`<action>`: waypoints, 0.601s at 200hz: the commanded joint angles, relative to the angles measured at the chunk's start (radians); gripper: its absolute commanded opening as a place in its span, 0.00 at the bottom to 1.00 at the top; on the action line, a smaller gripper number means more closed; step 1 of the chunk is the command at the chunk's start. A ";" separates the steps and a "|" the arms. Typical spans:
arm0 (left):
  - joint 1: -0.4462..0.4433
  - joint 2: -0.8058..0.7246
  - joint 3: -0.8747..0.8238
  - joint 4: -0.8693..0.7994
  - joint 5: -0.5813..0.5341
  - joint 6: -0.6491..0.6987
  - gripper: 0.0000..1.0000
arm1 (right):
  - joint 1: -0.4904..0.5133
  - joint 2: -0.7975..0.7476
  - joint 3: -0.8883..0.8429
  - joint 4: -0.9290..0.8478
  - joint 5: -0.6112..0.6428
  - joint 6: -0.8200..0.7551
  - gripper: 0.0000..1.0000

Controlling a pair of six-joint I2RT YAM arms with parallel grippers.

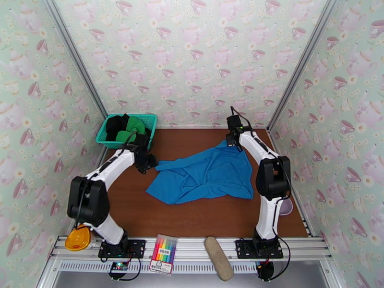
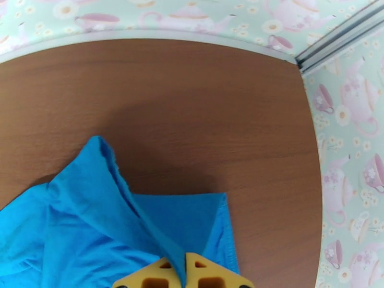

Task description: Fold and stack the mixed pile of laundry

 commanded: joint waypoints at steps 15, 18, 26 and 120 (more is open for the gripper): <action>0.029 0.047 -0.046 0.225 0.096 -0.025 0.43 | 0.023 -0.015 -0.019 -0.001 -0.027 0.022 0.00; 0.030 0.050 -0.051 0.238 0.098 -0.029 0.43 | 0.025 -0.015 -0.019 -0.001 -0.027 0.021 0.00; 0.040 0.061 -0.060 0.265 0.106 -0.041 0.42 | 0.029 -0.015 -0.024 -0.001 -0.025 0.021 0.00; 0.083 0.185 -0.070 0.335 0.130 -0.054 0.42 | 0.042 -0.009 -0.024 -0.011 -0.020 0.017 0.00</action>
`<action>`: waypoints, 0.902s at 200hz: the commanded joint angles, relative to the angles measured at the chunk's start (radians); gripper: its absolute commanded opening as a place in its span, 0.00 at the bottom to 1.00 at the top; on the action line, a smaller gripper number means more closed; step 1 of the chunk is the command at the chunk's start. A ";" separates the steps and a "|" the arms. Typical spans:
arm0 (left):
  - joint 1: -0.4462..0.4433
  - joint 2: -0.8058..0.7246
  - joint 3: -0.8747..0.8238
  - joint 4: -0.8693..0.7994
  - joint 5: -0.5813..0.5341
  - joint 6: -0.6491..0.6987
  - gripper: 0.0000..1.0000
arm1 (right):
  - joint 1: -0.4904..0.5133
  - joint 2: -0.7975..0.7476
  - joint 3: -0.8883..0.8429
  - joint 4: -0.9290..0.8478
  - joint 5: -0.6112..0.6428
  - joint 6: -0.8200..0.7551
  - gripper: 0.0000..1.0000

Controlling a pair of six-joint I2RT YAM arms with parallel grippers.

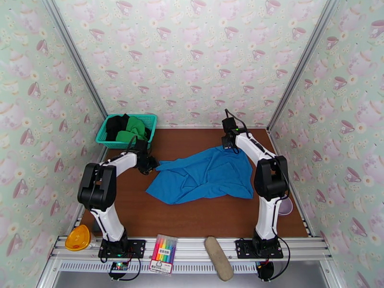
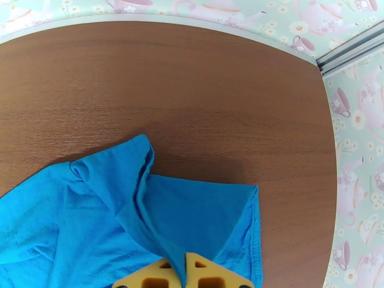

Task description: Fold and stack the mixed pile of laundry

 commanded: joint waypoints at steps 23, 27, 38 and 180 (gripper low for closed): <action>0.006 0.035 -0.017 0.069 0.059 -0.026 0.42 | 0.006 -0.010 -0.006 -0.010 -0.009 0.017 0.00; 0.005 0.036 -0.018 0.076 0.063 -0.030 0.41 | 0.006 -0.010 -0.006 -0.011 -0.009 0.017 0.00; 0.005 0.042 -0.021 0.092 0.072 -0.035 0.41 | 0.006 -0.010 -0.004 -0.013 -0.011 0.017 0.00; -0.003 -0.010 0.049 0.100 -0.033 0.035 0.00 | 0.011 -0.022 0.001 -0.029 -0.012 0.019 0.00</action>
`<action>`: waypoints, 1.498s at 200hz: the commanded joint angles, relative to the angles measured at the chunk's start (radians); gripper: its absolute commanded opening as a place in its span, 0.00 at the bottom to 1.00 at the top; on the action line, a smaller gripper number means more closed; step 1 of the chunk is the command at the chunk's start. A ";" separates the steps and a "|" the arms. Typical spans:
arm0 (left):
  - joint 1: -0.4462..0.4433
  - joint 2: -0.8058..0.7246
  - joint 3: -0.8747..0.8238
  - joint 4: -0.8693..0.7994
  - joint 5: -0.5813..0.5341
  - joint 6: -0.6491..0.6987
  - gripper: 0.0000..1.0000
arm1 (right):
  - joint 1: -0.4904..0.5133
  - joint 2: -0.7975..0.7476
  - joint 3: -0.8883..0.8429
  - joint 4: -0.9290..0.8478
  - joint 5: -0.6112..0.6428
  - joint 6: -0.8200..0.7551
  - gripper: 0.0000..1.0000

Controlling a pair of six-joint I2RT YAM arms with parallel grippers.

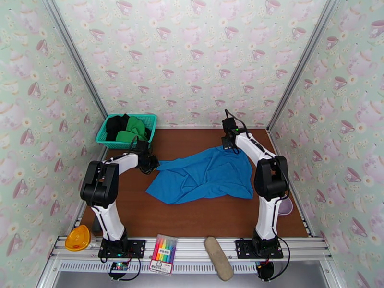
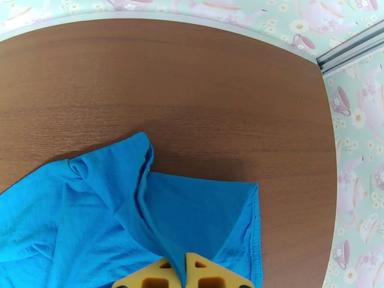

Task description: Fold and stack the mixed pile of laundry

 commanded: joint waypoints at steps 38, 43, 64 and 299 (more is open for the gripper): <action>-0.016 -0.186 0.137 0.031 -0.138 0.195 0.00 | 0.009 -0.104 0.060 -0.076 0.023 -0.009 0.00; -0.019 -0.213 0.156 0.031 -0.139 0.217 0.00 | 0.009 -0.128 0.073 -0.087 0.028 -0.015 0.00; -0.037 -0.331 0.252 0.017 -0.139 0.318 0.00 | 0.009 -0.262 0.119 -0.109 0.022 -0.038 0.00; -0.071 -0.990 0.941 -0.675 -0.199 0.539 0.00 | 0.029 -1.164 0.475 -0.237 -0.296 -0.165 0.00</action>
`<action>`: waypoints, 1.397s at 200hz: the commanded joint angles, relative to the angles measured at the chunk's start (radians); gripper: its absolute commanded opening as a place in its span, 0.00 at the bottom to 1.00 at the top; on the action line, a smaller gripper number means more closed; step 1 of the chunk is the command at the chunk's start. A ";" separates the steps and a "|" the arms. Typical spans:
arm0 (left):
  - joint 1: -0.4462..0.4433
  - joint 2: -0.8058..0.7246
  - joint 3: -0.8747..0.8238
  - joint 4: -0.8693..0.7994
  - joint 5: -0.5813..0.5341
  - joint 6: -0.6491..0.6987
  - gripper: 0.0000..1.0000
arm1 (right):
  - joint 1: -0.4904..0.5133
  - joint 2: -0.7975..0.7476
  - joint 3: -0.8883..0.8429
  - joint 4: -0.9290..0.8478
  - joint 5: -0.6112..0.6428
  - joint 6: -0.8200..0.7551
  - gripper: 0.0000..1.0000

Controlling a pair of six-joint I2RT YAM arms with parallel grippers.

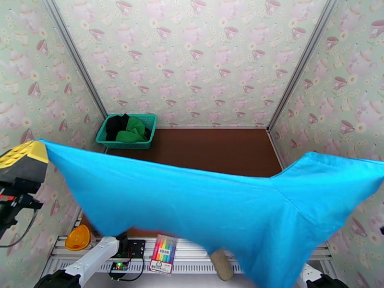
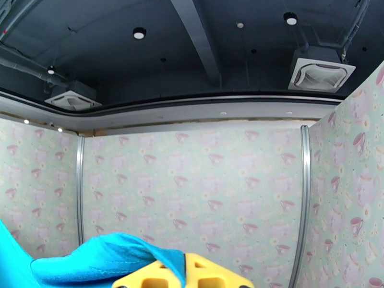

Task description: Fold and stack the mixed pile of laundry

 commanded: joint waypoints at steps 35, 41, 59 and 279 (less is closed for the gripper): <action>0.002 -0.064 -0.473 0.164 -0.013 -0.016 0.00 | -0.003 0.043 -0.454 0.173 0.110 -0.069 0.00; 0.002 -0.070 -0.542 0.196 -0.012 -0.021 0.00 | -0.004 0.048 -0.515 0.206 0.120 -0.078 0.00; 0.002 -0.066 -0.742 0.310 -0.012 -0.035 0.00 | -0.004 0.143 -0.679 0.309 0.159 -0.113 0.00; 0.038 1.338 -0.557 1.013 -0.213 -0.073 0.00 | -0.158 1.715 -0.006 0.543 0.387 -0.159 0.00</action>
